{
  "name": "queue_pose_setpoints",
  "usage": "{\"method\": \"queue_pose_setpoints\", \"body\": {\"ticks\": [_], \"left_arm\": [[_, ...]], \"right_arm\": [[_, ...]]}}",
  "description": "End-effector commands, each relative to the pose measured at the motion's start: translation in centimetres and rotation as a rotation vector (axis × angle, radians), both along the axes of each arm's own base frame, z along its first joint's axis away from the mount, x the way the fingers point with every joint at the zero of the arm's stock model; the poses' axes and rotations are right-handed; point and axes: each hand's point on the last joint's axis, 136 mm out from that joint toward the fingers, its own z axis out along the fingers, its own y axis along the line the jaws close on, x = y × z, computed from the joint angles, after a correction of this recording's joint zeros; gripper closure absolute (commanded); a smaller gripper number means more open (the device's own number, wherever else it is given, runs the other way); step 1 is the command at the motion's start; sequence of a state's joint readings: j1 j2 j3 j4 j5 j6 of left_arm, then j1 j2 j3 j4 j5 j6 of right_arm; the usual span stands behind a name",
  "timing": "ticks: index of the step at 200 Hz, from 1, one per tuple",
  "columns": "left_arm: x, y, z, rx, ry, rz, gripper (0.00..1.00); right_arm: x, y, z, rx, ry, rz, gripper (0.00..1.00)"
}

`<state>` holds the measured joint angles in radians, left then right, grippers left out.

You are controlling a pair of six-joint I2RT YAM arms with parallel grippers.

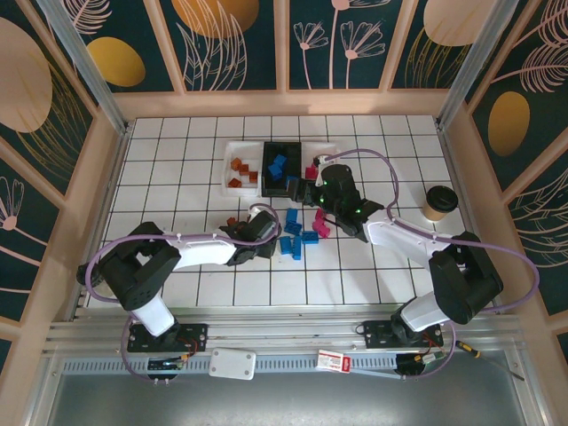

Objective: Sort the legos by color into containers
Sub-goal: Pick up the lego from the center of the table, then place the lego in the container.

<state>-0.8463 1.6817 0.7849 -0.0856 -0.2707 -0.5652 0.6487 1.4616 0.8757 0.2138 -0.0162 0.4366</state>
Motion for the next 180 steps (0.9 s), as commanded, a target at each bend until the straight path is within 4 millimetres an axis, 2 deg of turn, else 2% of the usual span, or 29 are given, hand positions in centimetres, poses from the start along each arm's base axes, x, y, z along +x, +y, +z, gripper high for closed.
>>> {"method": "queue_pose_setpoints", "body": {"ticks": [1, 28, 48, 61, 80, 93, 100, 102, 106, 120, 147, 150, 155, 180], "left_arm": [[-1.8, 0.9, -1.2, 0.022, 0.072, -0.013, 0.56], [-0.9, -0.4, 1.2, -0.045, 0.032, -0.016, 0.68], [0.8, -1.2, 4.6, -0.092, -0.040, -0.006, 0.70], [2.7, -1.1, 7.2, -0.145, -0.092, 0.025, 0.71], [5.9, 0.3, 10.8, -0.227, -0.165, 0.100, 0.71], [8.2, 1.4, 12.8, -0.256, -0.220, 0.160, 0.71], [9.1, 2.3, 12.8, -0.252, -0.230, 0.192, 0.71], [9.8, 2.2, 13.7, -0.269, -0.249, 0.199, 0.71], [10.5, 2.4, 14.3, -0.277, -0.262, 0.214, 0.71], [12.7, 3.2, 15.0, -0.297, -0.284, 0.264, 0.72], [16.8, 4.5, 13.9, -0.304, -0.271, 0.340, 0.74], [17.2, 4.6, 14.3, -0.313, -0.277, 0.345, 0.74], [18.0, 4.7, 13.1, -0.304, -0.256, 0.357, 0.74], [20.9, 5.3, 11.5, -0.292, -0.221, 0.394, 0.73]], "right_arm": [[0.3, -0.5, 0.9, 0.026, -0.025, -0.032, 0.36], [0.1, -0.7, 1.1, 0.028, -0.030, -0.036, 0.36], [-0.1, -0.9, 1.2, 0.035, -0.030, -0.039, 0.36], [-0.4, -1.1, 1.0, 0.036, -0.025, -0.041, 0.36], [-0.7, -1.4, 0.6, 0.038, -0.015, -0.043, 0.36], [-1.0, -1.5, 0.2, 0.037, -0.008, -0.045, 0.36], [-1.2, -1.6, 0.1, 0.039, -0.004, -0.046, 0.36], [-1.2, -1.6, 0.1, 0.040, -0.003, -0.047, 0.36], [-1.3, -1.7, -0.1, 0.038, 0.000, -0.047, 0.36], [-1.5, -1.9, -0.4, 0.035, 0.009, -0.049, 0.36], [-2.0, -2.1, -0.8, 0.031, 0.018, -0.047, 0.36], [-2.0, -2.1, -0.8, 0.032, 0.019, -0.047, 0.36], [-2.2, -2.1, -0.8, 0.032, 0.020, -0.046, 0.36], [-3.0, -2.0, -1.3, 0.025, 0.033, -0.029, 0.36]]}}
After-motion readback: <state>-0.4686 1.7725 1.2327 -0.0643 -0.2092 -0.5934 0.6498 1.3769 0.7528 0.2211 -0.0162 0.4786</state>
